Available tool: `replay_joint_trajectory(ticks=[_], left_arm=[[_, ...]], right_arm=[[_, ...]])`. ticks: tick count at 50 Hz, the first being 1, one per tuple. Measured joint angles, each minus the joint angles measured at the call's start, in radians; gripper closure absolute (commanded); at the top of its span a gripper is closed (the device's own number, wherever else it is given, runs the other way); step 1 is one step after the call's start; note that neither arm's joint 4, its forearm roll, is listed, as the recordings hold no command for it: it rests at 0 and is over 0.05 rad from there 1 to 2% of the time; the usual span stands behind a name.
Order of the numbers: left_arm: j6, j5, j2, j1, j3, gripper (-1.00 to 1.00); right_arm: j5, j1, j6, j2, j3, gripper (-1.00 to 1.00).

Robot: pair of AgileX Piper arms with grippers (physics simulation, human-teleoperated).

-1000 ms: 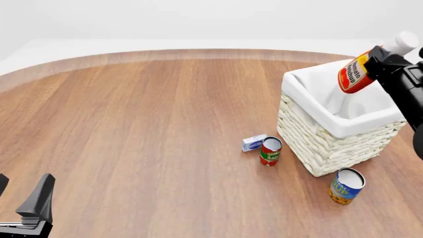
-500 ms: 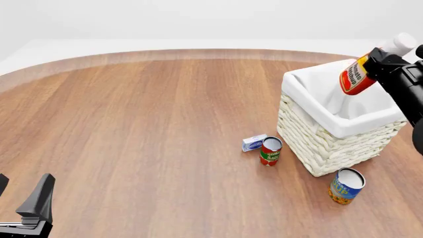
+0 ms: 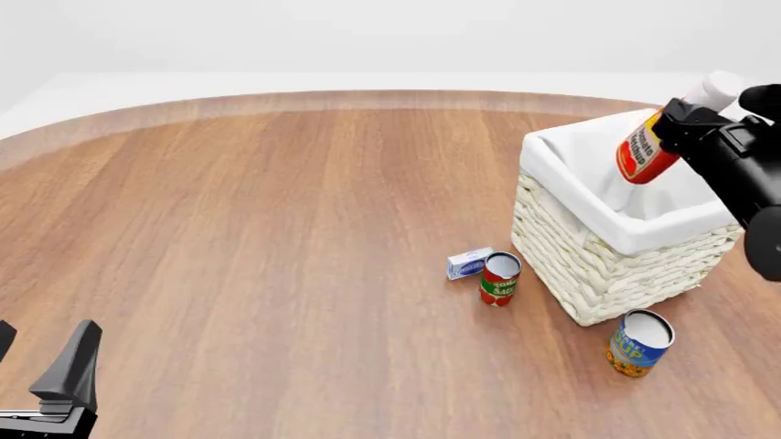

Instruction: Pick up the ketchup, and put it in the basket.

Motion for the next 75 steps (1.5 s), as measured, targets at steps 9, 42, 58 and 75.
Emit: replay_joint_trajectory(ticks=[9,42,58,75], left_arm=[[0.000,0.000,0.000,0.000,0.000,-1.00],[0.000,0.000,0.000,0.000,0.000,-1.00],[0.000,0.000,0.000,0.000,0.000,-1.00],[0.000,0.000,0.000,0.000,0.000,-1.00]], right_arm=[[0.021,-0.006,-0.026,0.011,-0.013,1.00],[0.106,-0.025,-0.124,0.060,-0.070,1.00],[0.114,-0.020,-0.163,0.094,-0.080,1.00],[0.105,-0.011,-0.190,0.140,-0.082,1.00]])
